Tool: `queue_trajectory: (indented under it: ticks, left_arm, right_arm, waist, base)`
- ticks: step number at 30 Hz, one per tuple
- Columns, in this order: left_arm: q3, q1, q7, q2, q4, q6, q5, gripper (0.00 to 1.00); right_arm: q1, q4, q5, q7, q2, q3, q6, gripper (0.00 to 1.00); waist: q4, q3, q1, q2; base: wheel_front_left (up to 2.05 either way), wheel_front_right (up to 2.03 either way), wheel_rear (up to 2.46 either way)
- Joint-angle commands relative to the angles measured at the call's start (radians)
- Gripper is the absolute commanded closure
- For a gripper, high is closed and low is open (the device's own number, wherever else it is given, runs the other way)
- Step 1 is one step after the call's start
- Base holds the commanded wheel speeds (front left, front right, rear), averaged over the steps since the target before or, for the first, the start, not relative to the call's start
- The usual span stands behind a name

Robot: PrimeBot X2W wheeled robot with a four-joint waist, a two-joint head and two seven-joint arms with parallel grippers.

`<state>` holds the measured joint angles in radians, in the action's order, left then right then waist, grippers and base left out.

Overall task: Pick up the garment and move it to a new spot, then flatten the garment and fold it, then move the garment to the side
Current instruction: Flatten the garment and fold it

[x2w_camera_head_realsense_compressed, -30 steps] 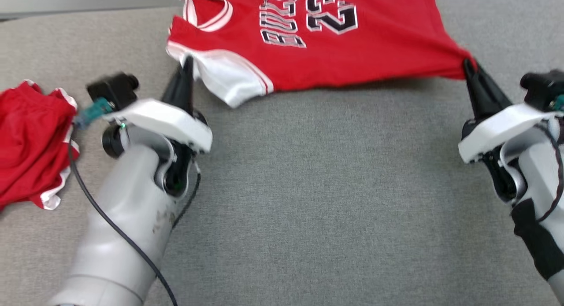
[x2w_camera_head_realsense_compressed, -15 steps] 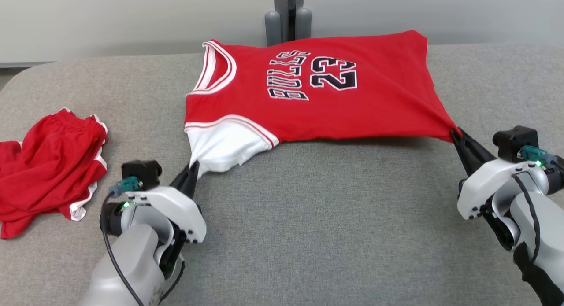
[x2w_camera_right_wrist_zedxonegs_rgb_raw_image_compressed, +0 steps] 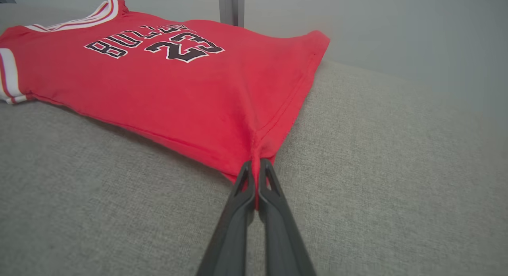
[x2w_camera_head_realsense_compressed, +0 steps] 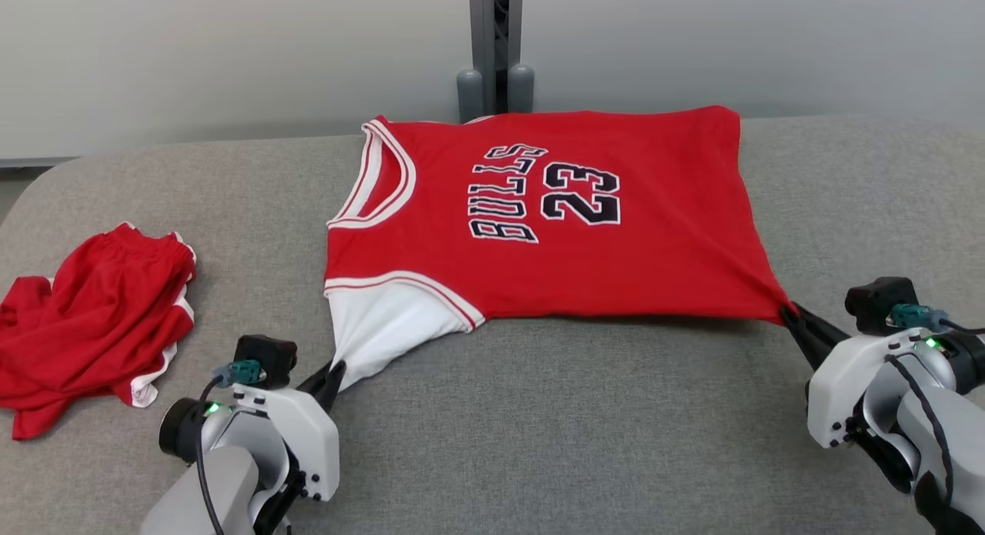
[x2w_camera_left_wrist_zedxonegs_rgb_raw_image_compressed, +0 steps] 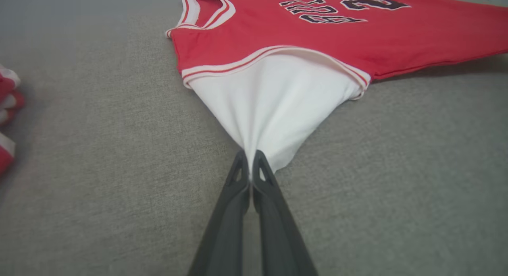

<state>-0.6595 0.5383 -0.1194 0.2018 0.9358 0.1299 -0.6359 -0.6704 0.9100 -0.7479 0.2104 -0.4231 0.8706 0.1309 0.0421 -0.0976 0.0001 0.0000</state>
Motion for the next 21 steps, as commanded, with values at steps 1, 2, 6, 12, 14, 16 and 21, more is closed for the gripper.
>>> queue_trajectory:
  ticks: [1,2,6,12,14,16,21]
  left_arm:
    - [-0.011,-0.023,0.017,0.023,-0.017,0.001,0.0,1.0]
    - [-0.021,-0.035,0.034,0.036,-0.036,0.001,-0.004,1.0]
    - [-0.048,-0.095,0.102,0.099,-0.128,0.001,-0.02,1.0]
    - [-0.055,-0.25,0.27,0.226,-0.376,-0.01,-0.091,1.0]
    - [-0.058,-0.297,0.326,0.263,-0.469,-0.023,-0.113,1.0]
    - [-0.063,-0.341,0.378,0.301,-0.561,-0.038,-0.131,1.0]
    - [-0.057,-0.44,0.482,0.376,-0.763,-0.089,-0.188,1.0]
  right_arm:
    - [0.016,-0.017,-0.025,-0.015,-0.026,0.026,0.0,1.0]
    - [0.02,-0.032,-0.045,-0.029,-0.035,0.048,0.0,1.0]
    - [0.026,-0.084,-0.117,-0.068,-0.08,0.128,0.0,1.0]
    - [0.032,-0.165,-0.218,-0.096,-0.136,0.241,0.0,1.0]
    - [0.035,-0.185,-0.249,-0.102,-0.154,0.269,0.0,1.0]
    - [0.039,-0.21,-0.277,-0.112,-0.172,0.3,0.0,1.0]
    - [0.047,-0.272,-0.356,-0.16,-0.223,0.354,0.0,1.0]
  waist:
    - [-0.01,0.018,-0.0001,0.0]
    - [-0.014,0.025,-0.0001,0.0]
    - [-0.031,0.051,-0.0001,0.0]
    - [-0.05,0.098,-0.0001,0.0]
    - [-0.053,0.106,-0.0001,0.0]
    - [-0.053,0.111,-0.0001,0.0]
    - [-0.058,0.122,-0.0001,0.0]
  base:
    - [0.0,0.0,0.0]
    - [0.0,0.0,0.0]
    - [0.0,0.0,0.0]
    - [0.0,0.0,0.0]
    - [0.0,0.0,0.0]
    - [0.0,0.0,0.0]
    - [0.0,0.0,0.0]
